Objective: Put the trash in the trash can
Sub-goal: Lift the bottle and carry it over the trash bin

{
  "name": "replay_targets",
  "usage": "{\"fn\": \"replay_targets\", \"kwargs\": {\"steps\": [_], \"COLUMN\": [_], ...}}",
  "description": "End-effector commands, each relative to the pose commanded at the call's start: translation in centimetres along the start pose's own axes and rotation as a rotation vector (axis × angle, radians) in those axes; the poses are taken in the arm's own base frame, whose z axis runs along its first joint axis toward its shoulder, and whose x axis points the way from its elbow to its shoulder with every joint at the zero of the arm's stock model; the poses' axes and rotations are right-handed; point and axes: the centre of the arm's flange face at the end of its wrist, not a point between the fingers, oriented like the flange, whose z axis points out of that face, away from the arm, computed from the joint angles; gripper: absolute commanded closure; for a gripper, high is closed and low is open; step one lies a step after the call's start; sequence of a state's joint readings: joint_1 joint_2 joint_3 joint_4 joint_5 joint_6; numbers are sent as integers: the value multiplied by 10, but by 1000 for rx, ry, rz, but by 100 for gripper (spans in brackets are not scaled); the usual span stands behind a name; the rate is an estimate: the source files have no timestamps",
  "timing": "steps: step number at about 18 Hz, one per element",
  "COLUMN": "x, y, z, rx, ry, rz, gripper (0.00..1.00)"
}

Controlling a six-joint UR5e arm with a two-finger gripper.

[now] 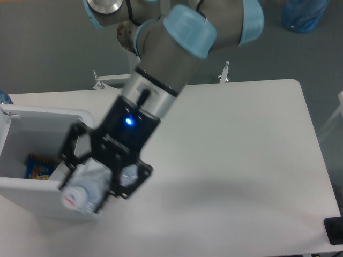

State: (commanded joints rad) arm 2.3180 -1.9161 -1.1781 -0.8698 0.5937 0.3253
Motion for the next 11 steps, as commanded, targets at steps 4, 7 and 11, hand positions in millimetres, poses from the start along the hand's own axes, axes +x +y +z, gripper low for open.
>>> {"fn": "replay_targets", "kwargs": {"steps": [4, 7, 11], "x": [40, 56, 65], "y": [-9, -7, 12], "z": [9, 20, 48], "rx": [10, 12, -24], "ry": [65, 114, 156], "rz": [40, 57, 57], "gripper": [66, 66, 65]}}
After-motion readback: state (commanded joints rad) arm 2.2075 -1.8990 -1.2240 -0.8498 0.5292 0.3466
